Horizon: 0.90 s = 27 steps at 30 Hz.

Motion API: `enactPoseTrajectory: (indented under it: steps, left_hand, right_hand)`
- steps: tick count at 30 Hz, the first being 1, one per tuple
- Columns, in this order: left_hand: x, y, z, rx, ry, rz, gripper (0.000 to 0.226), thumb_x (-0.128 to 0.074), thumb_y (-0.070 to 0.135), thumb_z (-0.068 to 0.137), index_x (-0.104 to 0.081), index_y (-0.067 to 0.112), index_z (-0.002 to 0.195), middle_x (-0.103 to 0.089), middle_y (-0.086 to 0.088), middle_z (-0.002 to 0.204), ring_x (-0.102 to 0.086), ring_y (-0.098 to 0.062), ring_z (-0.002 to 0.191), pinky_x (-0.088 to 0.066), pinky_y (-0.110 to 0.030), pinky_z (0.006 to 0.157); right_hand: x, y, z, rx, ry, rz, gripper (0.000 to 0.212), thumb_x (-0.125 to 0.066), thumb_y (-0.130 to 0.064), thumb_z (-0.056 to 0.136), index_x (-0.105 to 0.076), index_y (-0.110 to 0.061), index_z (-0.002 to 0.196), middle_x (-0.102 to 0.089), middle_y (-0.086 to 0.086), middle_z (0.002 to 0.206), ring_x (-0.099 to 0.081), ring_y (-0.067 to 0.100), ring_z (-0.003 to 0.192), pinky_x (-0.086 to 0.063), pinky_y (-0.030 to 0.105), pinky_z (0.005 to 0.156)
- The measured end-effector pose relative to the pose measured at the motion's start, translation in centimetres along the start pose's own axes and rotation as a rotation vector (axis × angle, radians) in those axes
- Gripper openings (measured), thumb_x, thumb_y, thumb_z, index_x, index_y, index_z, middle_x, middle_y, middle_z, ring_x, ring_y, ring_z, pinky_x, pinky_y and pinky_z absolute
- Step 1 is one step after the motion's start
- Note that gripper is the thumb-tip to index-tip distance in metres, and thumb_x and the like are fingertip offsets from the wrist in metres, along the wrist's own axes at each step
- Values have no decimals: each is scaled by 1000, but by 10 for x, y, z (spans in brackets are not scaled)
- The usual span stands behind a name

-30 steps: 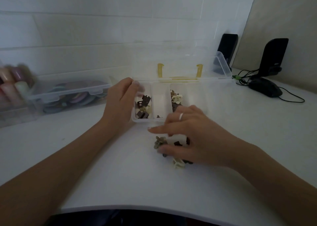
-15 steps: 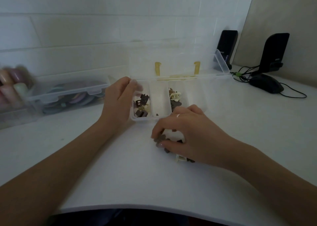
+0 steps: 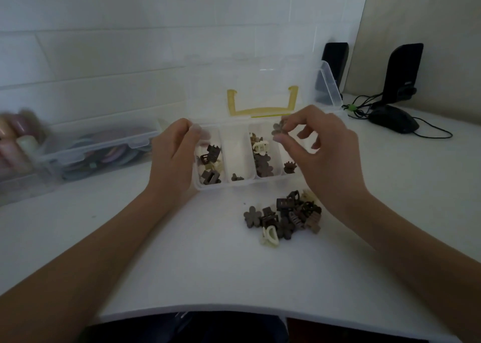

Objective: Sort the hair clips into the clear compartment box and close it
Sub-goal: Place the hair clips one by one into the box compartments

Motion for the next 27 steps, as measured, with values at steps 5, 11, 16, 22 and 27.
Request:
enactPoseTrajectory:
  steps: [5, 11, 16, 22, 27]
  left_hand:
    - [-6, 6, -4, -42, -21, -1, 43, -43, 1, 95, -36, 24, 61, -50, 28, 51, -44, 10, 52, -30, -7, 52]
    - [-10, 11, -6, -51, -32, -14, 43, -43, 2, 96, -40, 28, 62, -52, 28, 52, -46, 10, 52, -30, -6, 52]
    - [-10, 10, -6, -22, -24, -31, 45, -43, 0, 95, -39, 26, 60, -51, 28, 49, -46, 12, 50, -29, -5, 51]
    - [-9, 11, -5, -29, -22, 8, 45, -43, 0, 96, -40, 28, 61, -51, 29, 51, -46, 11, 52, -30, -5, 52]
    - [-7, 6, -4, 33, -14, -4, 30, -44, 9, 94, -56, 16, 67, -57, 19, 56, -49, 8, 56, -32, -7, 56]
  right_hand:
    - [-8, -2, 0, 202, 53, -154, 8, -69, -26, 81, -69, -21, 87, -71, -13, 97, -52, 13, 79, -49, 34, 70]
    - [-6, 2, 7, 271, 104, -302, 10, -68, -30, 83, -75, -22, 84, -61, 3, 93, -43, 17, 83, -35, 26, 73]
    - [-11, 2, 6, 269, 7, -419, 16, -58, -30, 88, -72, -27, 95, -55, 1, 86, -45, 20, 78, -36, 30, 69]
    - [-8, -1, 4, 256, -2, -371, 17, -55, -29, 90, -67, -22, 101, -56, 0, 87, -48, 18, 80, -36, 30, 73]
    - [-13, 0, 2, 301, -57, -414, 29, -47, -35, 93, -71, -27, 107, -52, -4, 72, -48, 18, 72, -37, 33, 66]
Point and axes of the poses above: each hand's wrist, its own z-axis towards the middle knuckle, its own x-axis out of the back of the hand, y = z × x, the point moved 5 cm from there along z, towards the middle knuckle
